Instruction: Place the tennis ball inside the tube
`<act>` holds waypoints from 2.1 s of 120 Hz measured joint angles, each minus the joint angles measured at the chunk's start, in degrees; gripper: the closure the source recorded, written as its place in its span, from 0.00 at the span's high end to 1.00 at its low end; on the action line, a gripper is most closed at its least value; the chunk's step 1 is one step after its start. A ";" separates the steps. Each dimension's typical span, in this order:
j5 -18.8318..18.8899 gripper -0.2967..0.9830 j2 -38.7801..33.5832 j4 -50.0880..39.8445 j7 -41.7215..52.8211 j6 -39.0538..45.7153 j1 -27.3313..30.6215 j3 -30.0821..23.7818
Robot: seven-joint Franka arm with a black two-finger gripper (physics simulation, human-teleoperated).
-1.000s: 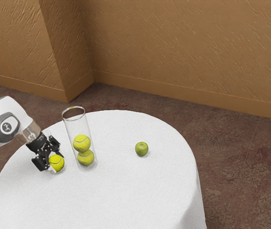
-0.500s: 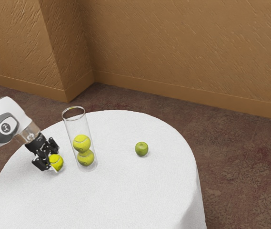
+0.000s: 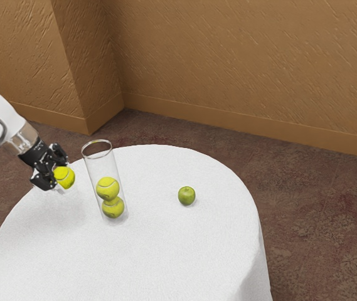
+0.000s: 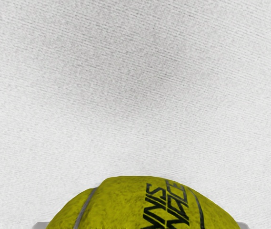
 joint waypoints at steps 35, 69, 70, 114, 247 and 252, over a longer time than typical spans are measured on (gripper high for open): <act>-0.32 0.52 0.47 2.61 0.08 -7.68 15.19 -22.29; -2.10 0.52 5.54 12.09 0.12 -16.55 6.63 -23.62; -2.16 0.52 5.76 12.22 0.13 -16.69 6.46 -23.61; -4.46 0.52 11.10 16.87 0.19 -19.41 -0.32 -20.66; -10.98 0.76 29.76 38.37 32.40 -36.83 56.70 -77.56; -11.61 0.76 30.91 39.77 36.35 -38.16 57.04 -78.35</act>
